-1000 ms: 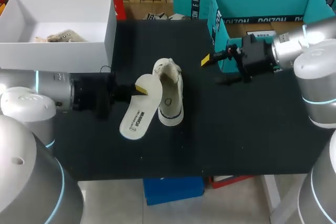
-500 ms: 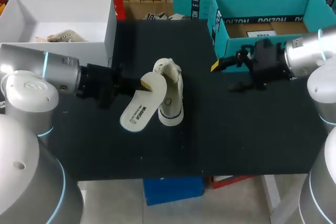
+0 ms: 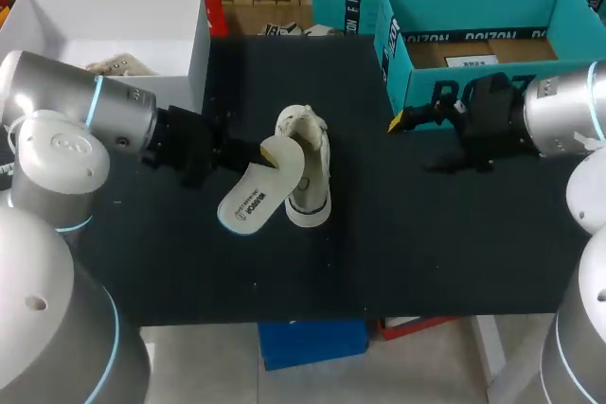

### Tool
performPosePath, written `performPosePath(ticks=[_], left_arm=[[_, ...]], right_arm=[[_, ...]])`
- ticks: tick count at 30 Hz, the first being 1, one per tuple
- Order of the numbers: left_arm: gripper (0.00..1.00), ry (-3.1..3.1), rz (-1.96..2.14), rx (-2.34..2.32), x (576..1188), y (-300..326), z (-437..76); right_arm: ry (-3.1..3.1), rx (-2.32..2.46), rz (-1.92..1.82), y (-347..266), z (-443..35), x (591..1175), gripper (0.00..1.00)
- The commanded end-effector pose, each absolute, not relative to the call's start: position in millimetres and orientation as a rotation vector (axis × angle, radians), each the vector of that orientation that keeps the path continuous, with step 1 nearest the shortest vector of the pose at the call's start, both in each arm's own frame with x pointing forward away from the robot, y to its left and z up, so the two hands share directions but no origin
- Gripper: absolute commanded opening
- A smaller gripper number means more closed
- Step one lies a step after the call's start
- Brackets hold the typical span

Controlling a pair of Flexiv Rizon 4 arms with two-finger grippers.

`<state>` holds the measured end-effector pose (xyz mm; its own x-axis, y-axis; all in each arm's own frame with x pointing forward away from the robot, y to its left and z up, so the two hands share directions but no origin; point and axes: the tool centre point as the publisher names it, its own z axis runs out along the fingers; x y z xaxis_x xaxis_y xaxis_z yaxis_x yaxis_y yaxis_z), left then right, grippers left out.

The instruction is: Take the shoe out of the shoebox, open the shoe tongue, remove and reinsert the insole, then place the shoe into the shoebox

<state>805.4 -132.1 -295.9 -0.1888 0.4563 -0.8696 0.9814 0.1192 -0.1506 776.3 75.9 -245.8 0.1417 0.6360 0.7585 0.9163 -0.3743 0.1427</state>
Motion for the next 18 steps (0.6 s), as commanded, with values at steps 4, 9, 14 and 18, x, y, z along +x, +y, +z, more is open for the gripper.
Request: performPosePath(ticks=[4,9,14,18], left_arm=[[0.00,1.774,-0.976,1.482,812,-135,-297],[0.00,1.780,-0.973,1.503,813,-138,-299],[0.00,1.786,-0.973,1.546,813,-142,-300],[0.00,1.809,-0.966,1.591,812,-145,-303]], right_arm=[[-1.478,-2.165,-1.135,73,-235,755,1.00],[-1.471,-2.175,-1.145,76,-235,752,1.00],[-1.474,-2.174,-1.142,77,-235,752,1.00],[-1.474,-2.174,-1.142,77,-235,752,1.00]])
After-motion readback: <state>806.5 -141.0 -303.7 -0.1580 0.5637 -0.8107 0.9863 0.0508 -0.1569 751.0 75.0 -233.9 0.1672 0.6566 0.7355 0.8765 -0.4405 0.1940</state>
